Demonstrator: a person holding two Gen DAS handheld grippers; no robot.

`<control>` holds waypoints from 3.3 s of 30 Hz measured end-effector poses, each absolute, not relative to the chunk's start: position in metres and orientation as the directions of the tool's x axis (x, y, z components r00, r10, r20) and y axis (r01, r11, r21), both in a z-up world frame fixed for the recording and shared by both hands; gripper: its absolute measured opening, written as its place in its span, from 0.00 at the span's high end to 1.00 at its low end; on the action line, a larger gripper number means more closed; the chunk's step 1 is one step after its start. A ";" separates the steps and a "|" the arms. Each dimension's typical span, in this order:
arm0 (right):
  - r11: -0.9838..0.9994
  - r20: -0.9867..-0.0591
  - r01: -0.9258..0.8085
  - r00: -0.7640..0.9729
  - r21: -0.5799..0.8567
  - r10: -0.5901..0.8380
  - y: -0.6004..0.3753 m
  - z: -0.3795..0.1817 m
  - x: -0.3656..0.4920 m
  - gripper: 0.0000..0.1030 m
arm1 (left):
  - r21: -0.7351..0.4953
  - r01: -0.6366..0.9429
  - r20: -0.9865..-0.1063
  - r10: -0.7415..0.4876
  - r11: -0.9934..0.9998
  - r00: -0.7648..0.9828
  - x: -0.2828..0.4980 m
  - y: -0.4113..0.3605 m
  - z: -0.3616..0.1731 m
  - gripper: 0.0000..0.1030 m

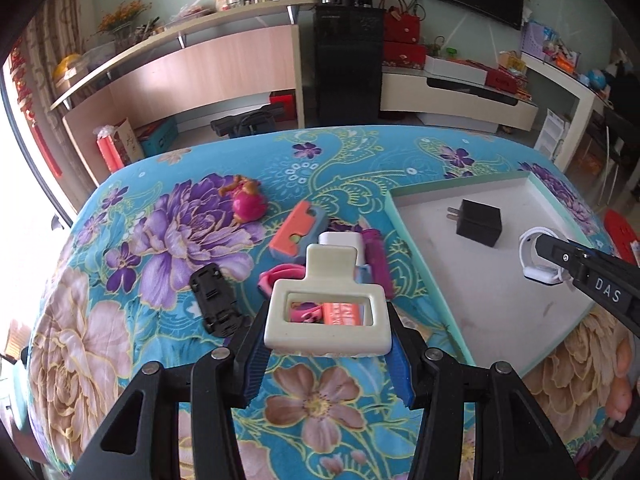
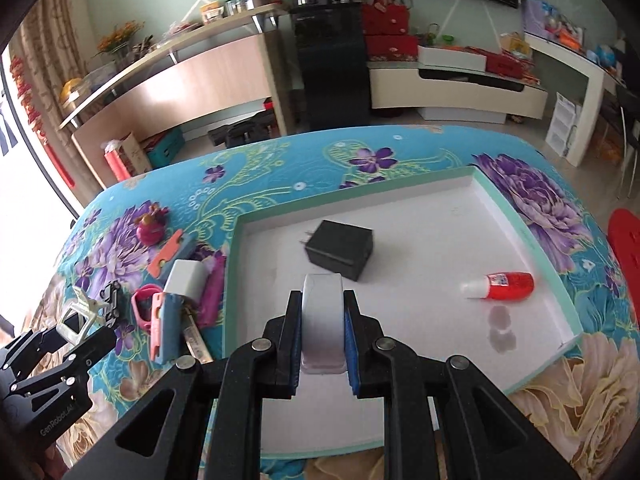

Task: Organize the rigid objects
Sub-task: 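Carry the tape roll into the tray with the right tool while the left tool carries the hair clip there, then open both tools to release the clip and tape roll, then withdraw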

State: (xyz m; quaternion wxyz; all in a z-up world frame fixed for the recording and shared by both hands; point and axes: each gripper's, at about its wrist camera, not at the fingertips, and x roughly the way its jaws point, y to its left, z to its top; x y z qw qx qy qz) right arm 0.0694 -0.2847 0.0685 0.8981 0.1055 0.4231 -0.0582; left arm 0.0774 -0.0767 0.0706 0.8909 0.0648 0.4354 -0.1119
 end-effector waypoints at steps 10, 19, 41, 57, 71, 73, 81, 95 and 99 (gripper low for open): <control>0.908 -0.789 0.404 0.591 0.110 -0.167 -0.349 0.064 0.052 0.82 | 0.086 0.431 -0.781 -0.208 0.898 0.589 0.085 -0.166 0.084 0.48; 0.856 -0.795 0.501 0.566 0.123 -0.217 -0.384 0.059 0.039 0.82 | 0.096 0.497 -0.797 -0.233 0.862 0.557 0.092 -0.218 0.072 0.48; 0.860 -0.833 0.498 0.518 0.109 -0.194 -0.380 0.045 0.046 0.81 | 0.089 0.498 -0.828 -0.214 0.863 0.518 0.093 -0.219 0.035 0.48; 0.874 -0.842 0.479 0.503 0.084 -0.194 -0.374 0.040 0.053 0.64 | 0.074 0.488 -0.861 -0.192 0.870 0.471 0.098 -0.219 0.014 0.42; 0.880 -0.820 0.469 0.528 0.067 -0.220 -0.369 0.048 0.055 0.27 | 0.074 0.412 -0.828 -0.174 0.908 0.533 0.101 -0.196 0.038 0.11; 0.882 -0.827 0.468 0.517 0.056 -0.221 -0.368 0.046 0.057 0.27 | 0.067 0.376 -0.827 -0.160 0.924 0.539 0.106 -0.187 0.040 0.02; 0.888 -0.834 0.456 0.510 0.057 -0.209 -0.364 0.043 0.060 0.08 | 0.035 0.225 -0.831 -0.097 0.974 0.548 0.120 -0.145 0.039 0.00; 0.901 -0.772 0.420 0.608 0.110 -0.189 -0.342 0.058 0.065 0.08 | -0.027 0.077 -0.813 -0.067 0.997 0.579 0.124 -0.091 0.054 0.00; 0.917 -0.755 0.378 0.636 0.128 -0.157 -0.329 0.059 0.069 0.08 | -0.039 0.049 -0.804 -0.060 0.998 0.592 0.122 -0.075 0.060 0.00</control>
